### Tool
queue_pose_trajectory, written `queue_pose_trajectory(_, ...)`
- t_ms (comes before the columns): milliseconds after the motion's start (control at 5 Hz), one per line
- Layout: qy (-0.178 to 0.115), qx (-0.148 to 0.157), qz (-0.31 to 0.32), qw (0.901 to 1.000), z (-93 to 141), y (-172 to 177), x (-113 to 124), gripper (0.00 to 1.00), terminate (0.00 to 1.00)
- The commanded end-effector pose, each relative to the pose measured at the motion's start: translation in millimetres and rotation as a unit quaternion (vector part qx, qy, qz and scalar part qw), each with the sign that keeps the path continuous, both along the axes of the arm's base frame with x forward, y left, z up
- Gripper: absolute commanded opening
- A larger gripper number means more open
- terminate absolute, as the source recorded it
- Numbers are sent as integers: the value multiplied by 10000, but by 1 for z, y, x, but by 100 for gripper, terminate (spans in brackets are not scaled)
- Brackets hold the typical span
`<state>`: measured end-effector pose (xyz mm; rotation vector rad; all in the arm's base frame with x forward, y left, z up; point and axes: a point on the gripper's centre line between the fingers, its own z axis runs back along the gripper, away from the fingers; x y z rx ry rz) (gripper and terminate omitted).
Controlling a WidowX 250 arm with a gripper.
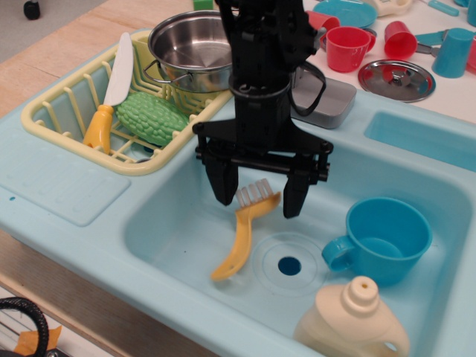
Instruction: Put brush into pot or pan
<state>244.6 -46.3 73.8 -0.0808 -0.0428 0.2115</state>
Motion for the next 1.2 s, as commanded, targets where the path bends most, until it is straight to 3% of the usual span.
queue_pose_trajectory(0, -319, -232, -22, 9992, -2, 1, 3, 100, 0)
queue_pose_trajectory(200, -381, -249, -113, 9989, -4, -1, 8, 0, 0)
queue_pose_trajectory(600, -430, -300, -173, 9985, -5, -3, 11, 0, 0)
queue_pose_trajectory(1000, -478, -32, -234, 9986, 37, -6, 16, 0, 0)
